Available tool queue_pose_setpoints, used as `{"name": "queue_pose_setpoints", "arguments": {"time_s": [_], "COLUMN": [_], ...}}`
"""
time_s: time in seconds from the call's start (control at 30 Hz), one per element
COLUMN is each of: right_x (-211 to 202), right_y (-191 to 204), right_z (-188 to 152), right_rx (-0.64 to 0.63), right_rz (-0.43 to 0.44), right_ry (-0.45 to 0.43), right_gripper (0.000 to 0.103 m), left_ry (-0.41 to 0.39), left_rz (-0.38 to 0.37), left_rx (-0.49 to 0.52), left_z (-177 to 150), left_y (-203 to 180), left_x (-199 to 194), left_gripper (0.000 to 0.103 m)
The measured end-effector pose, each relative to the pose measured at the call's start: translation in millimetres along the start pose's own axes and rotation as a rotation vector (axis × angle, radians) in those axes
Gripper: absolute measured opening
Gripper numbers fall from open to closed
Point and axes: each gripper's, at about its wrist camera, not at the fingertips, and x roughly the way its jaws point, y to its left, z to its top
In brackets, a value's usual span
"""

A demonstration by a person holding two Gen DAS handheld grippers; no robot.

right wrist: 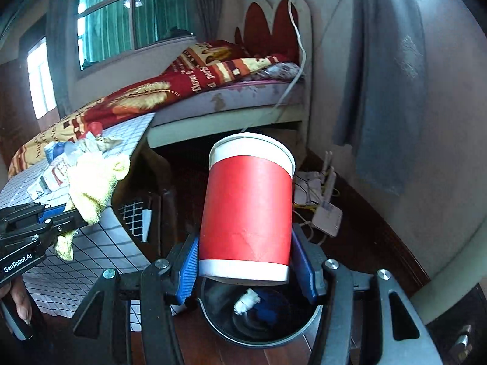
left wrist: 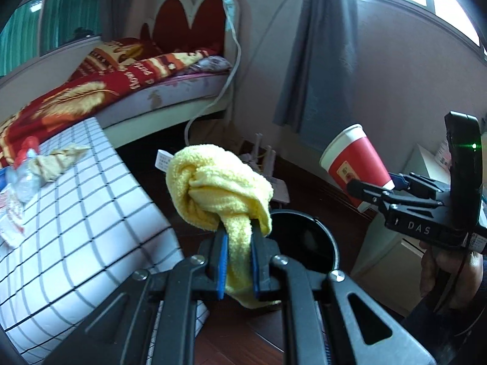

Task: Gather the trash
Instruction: 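Carry cup and cloth over the black bin and open both tools to drop them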

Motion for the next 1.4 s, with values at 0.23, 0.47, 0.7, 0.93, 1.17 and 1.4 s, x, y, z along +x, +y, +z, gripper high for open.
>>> {"name": "queue_pose_setpoints", "arguments": {"time_s": [0.23,0.47,0.7,0.93,1.17,1.4], "right_x": [3.5,16.7,37.8,76.1,122.8,156.3], "right_y": [-22.1,-36.9,-44.8,-50.6,-55.2,-56.7], "right_z": [-19.8,-35.6,-52.5,-70.4,-85.5,-102.2], "right_rx": [0.017,0.023,0.007,-0.006,-0.019,-0.105], "right_rz": [-0.032,-0.042,-0.041,-0.018,0.008,-0.060], "right_ry": [0.044,0.085,0.137,0.214,0.302,0.374], "right_gripper": [0.057,0.057,0.057,0.057,0.057,0.099], "left_ry": [0.041,0.089,0.127,0.230,0.285,0.322], "left_rz": [-0.058,-0.102,-0.134,-0.170,-0.186,-0.161], "left_rx": [0.032,0.049,0.056,0.044,0.027,-0.020], "left_z": [-7.3,-17.8,-25.3,-34.2,-38.6,-42.8], "left_y": [-24.3,-37.1,-44.2,-46.0,-47.4,-39.5], "left_x": [22.6,43.8,68.8,112.1,142.0,164.7], "left_gripper": [0.014,0.014,0.014,0.014,0.014,0.080]}}
